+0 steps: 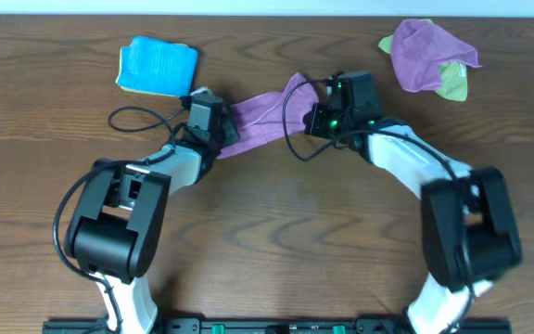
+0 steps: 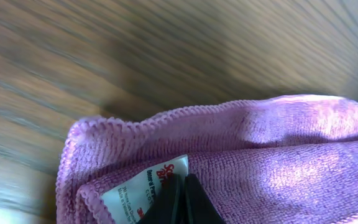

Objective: Fold the cloth

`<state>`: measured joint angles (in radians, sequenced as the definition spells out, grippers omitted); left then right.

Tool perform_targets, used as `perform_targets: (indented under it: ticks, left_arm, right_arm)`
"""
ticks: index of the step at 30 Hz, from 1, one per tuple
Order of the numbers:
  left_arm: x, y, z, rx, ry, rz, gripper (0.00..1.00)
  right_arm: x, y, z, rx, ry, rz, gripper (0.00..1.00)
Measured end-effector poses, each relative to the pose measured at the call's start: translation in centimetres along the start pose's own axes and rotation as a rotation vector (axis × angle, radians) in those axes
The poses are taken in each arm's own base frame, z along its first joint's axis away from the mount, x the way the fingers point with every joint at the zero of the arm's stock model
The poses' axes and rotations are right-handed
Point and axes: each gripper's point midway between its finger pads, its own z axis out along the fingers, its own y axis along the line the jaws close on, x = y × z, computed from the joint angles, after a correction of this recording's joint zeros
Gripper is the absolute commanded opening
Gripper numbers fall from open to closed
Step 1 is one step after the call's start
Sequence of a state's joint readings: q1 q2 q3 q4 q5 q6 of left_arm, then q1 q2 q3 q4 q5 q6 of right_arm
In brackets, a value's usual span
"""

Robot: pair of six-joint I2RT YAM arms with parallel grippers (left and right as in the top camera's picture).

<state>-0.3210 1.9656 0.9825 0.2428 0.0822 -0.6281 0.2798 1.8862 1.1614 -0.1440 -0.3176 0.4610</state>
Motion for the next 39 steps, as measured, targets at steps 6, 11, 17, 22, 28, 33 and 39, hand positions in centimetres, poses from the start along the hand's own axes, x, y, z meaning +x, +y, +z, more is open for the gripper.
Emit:
perform_targets:
  ticks: [6,11,17,22,28,33,39]
  left_arm:
    - [2.5,-4.2,-0.1,0.051,0.037,0.076,0.06]
    - [3.3,-3.8,-0.1,0.026,0.064,0.082,0.06]
    - [3.2,-3.6,-0.1,0.021,0.06,0.079,0.06]
    - [2.7,-3.0,-0.1,0.006,0.059,0.068,0.06]
    - [1.1,-1.2,-0.5,-0.036,0.055,0.044,0.06]
    - [-1.5,-1.3,-2.3,-0.027,0.0,0.052,0.06]
    - [-4.2,-0.3,-4.9,-0.051,-0.041,0.031,0.06]
  right_arm:
    - [0.9,0.2,-2.1,0.038,0.041,-0.127,0.01]
    - [1.6,1.2,-1.9,0.029,0.058,-0.229,0.01]
    - [2.7,4.3,-1.2,-0.016,0.056,-0.334,0.01]
    - [4.4,7.5,-0.6,-0.054,0.058,-0.422,0.01]
    - [5.1,9.1,-0.3,-0.073,0.048,-0.466,0.01]
    - [4.9,9.5,-0.2,-0.071,0.032,-0.478,0.01]
    - [4.8,9.5,-0.2,-0.063,0.027,-0.504,0.01]
